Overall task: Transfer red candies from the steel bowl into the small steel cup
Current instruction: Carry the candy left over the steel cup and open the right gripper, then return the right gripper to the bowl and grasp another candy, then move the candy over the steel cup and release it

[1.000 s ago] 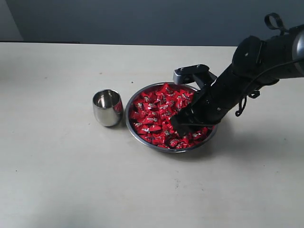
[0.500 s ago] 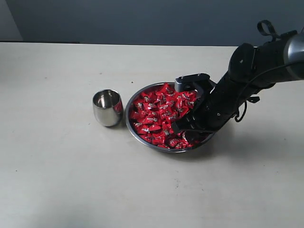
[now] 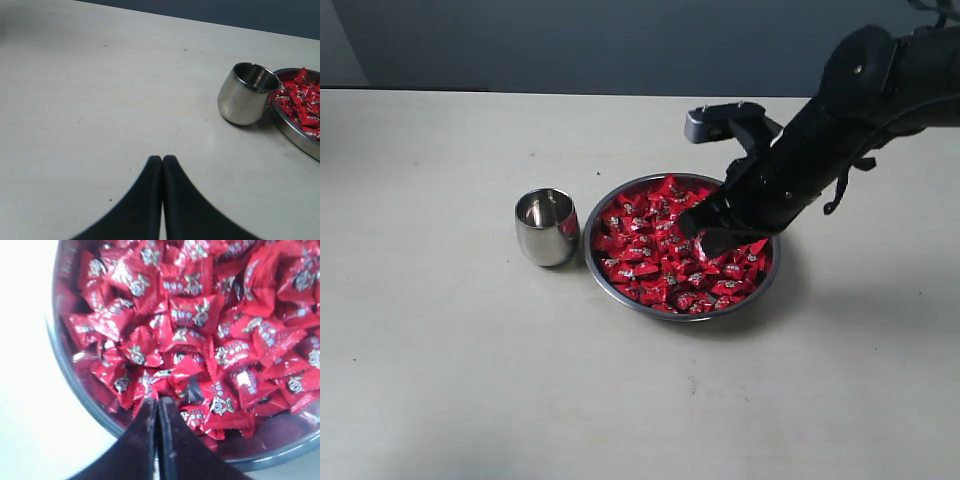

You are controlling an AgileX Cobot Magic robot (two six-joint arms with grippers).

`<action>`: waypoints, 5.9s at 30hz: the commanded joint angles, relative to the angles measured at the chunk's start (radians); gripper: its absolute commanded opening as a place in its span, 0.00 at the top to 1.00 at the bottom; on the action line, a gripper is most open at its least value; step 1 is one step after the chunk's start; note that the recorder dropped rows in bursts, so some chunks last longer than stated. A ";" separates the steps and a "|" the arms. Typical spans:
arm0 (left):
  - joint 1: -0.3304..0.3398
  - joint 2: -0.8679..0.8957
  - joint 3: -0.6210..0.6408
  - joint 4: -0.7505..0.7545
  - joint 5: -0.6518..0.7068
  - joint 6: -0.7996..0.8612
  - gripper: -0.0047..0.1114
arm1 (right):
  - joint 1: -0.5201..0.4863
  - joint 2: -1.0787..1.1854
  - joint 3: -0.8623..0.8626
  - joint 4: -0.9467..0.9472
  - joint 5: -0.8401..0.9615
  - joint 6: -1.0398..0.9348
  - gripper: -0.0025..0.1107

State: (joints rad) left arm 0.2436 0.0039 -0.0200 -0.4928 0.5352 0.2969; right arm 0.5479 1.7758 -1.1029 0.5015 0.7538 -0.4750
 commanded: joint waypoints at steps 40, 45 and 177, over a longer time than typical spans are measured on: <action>0.004 -0.004 0.000 0.000 -0.005 -0.002 0.96 | 0.228 0.459 -0.937 -0.192 0.375 0.249 0.66; 0.004 -0.004 0.000 0.000 -0.005 -0.002 0.96 | 0.195 0.401 -0.929 -0.318 0.467 0.271 0.66; 0.004 -0.004 0.000 0.000 -0.009 -0.002 0.96 | 0.137 0.333 -0.763 -0.298 0.370 0.296 0.63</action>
State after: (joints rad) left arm 0.2462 0.0039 -0.0200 -0.4928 0.5352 0.2969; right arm 0.7310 2.1309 -1.8651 0.2189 1.0774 -0.1830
